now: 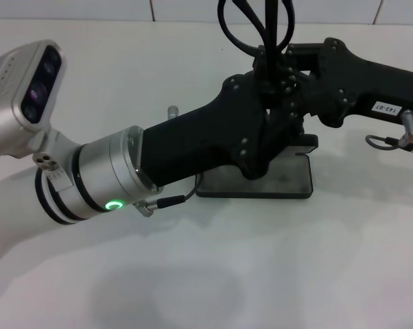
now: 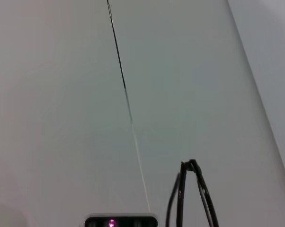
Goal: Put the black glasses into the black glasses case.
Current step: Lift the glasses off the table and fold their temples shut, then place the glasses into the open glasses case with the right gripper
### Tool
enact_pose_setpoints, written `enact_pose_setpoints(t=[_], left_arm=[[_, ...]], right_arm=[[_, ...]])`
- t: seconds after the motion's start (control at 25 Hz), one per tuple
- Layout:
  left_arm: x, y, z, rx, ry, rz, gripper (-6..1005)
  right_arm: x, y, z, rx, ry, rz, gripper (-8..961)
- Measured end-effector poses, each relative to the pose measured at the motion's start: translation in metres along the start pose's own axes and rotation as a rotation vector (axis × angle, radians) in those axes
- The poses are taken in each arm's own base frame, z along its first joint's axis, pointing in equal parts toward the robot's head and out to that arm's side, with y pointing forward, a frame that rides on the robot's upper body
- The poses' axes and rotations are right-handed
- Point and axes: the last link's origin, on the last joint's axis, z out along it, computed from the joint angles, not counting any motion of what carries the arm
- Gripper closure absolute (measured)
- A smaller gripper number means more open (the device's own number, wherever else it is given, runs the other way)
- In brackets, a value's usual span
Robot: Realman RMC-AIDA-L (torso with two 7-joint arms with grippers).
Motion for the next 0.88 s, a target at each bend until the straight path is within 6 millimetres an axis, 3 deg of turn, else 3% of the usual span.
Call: enact_pose_setpoints(t=[0.6, 0.88], left_arm=[[0.004, -0.001, -0.002, 0.015, 0.026, -0.003, 962], [0.016, -0.001, -0.014, 0.023, 0.084, 0.016, 962]], right_arm=[[0.007, 0.002, -0.004, 0.002, 0.032, 0.012, 841], [0.011, 0.004, -0.014, 0.026, 0.04, 0.023, 840]])
